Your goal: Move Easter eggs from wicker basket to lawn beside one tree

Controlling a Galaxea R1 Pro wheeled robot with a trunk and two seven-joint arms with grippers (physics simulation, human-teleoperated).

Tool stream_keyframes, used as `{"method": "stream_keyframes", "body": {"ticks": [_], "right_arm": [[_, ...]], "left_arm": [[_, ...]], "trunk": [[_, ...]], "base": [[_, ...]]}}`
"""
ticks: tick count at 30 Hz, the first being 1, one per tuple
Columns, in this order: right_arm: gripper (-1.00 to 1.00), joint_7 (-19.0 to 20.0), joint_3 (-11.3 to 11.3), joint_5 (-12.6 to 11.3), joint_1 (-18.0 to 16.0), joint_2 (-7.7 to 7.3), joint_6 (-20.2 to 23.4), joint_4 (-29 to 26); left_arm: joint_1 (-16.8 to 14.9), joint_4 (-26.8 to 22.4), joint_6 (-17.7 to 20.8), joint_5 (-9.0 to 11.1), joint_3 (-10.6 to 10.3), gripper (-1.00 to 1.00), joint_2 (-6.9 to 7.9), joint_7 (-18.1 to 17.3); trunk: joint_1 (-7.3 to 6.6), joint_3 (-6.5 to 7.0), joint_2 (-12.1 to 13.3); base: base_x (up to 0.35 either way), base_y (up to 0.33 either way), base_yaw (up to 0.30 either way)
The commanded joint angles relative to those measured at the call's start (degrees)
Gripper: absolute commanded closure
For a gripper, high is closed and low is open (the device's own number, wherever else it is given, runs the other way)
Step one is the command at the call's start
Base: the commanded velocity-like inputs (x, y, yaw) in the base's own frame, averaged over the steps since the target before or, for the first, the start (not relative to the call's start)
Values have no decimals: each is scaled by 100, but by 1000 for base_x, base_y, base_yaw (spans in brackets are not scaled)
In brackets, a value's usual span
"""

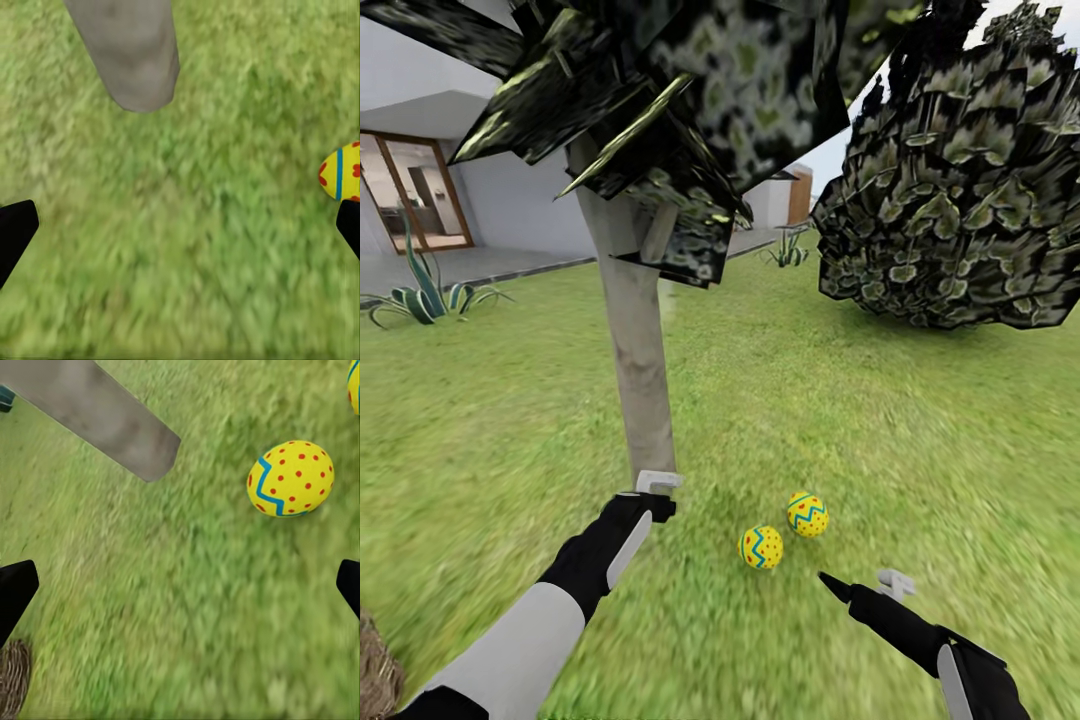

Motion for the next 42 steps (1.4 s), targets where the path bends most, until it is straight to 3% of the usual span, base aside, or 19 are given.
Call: {"method": "stream_keyframes", "body": {"ticks": [1,26,42], "right_arm": [[-100,13,-18,-34,-4,7,53,-4],[-100,-130,-3,-32,-4,27,87,-4],[-100,-190,16,-24,-4,38,88,-4]], "left_arm": [[-4,-8,16,59,-18,-100,3,52],[-7,-17,16,92,12,-100,3,44],[-7,-10,16,100,14,-100,3,43]], "trunk": [[-24,6,39],[-573,291,1042],[-924,473,1683]], "base": [[-43,22,154],[-251,155,162],[-94,43,160]]}}
